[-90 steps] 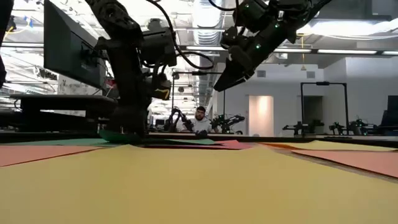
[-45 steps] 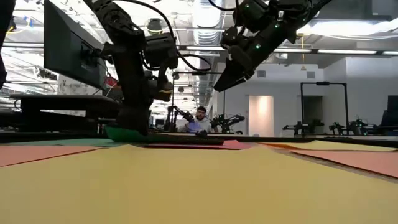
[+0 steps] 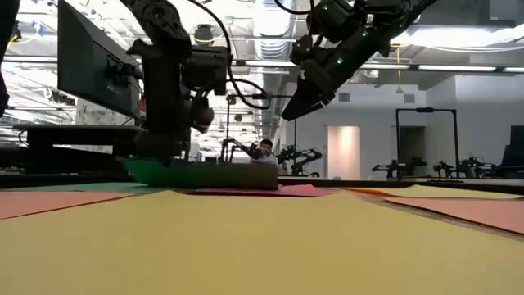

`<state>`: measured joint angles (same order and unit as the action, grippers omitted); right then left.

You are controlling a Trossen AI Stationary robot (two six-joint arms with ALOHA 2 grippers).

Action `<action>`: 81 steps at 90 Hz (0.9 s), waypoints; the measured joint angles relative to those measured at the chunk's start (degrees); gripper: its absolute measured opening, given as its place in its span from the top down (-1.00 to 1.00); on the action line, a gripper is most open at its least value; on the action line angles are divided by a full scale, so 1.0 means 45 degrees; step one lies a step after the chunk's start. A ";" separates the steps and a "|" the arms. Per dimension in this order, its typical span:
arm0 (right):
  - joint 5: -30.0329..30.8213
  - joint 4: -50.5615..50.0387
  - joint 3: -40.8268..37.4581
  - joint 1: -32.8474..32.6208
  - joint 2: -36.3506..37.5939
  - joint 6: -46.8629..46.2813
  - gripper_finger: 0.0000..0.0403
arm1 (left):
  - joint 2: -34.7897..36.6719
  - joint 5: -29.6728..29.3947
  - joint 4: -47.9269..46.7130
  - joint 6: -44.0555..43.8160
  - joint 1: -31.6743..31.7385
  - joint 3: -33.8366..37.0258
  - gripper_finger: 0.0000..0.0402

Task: Organize paper
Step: Stack the green paper on top of the green paper

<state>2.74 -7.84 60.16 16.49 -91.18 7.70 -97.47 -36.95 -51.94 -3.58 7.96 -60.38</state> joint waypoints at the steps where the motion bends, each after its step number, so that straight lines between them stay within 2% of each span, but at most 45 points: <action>1: 0.0000 0.0013 0.0000 0.0000 0.0000 -0.0002 0.02 | 0.0003 0.0000 -0.0168 -0.0090 -0.0042 -0.0069 1.00; 17: 0.0000 0.0122 0.0000 -0.0038 0.0000 -0.0029 0.02 | 0.0004 0.0296 -0.3210 -0.1857 -0.0581 -0.1102 1.00; 32: 0.0005 0.0136 0.0000 -0.0087 0.0000 -0.0034 0.02 | 0.0004 0.1918 -0.5584 -0.4539 -0.0757 -0.1775 1.00; 54: 0.0001 0.0141 0.0000 -0.0145 0.0000 -0.0039 0.02 | 0.0004 0.4151 -0.7061 -0.8032 -0.1108 -0.2772 1.00; 72: -0.0012 0.0435 0.0000 -0.0439 0.0000 -0.0034 0.02 | 0.0004 0.4560 -0.8508 -1.1175 -0.1100 -0.3253 1.00; 81: -0.0053 0.0727 0.0000 -0.0628 0.0000 -0.0041 0.02 | 0.0004 0.4817 -0.8102 -1.1504 -0.1052 -0.3263 1.00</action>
<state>2.51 -4.57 60.16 13.66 -91.18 7.52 -97.45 -15.27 -88.40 -55.35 3.22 -75.07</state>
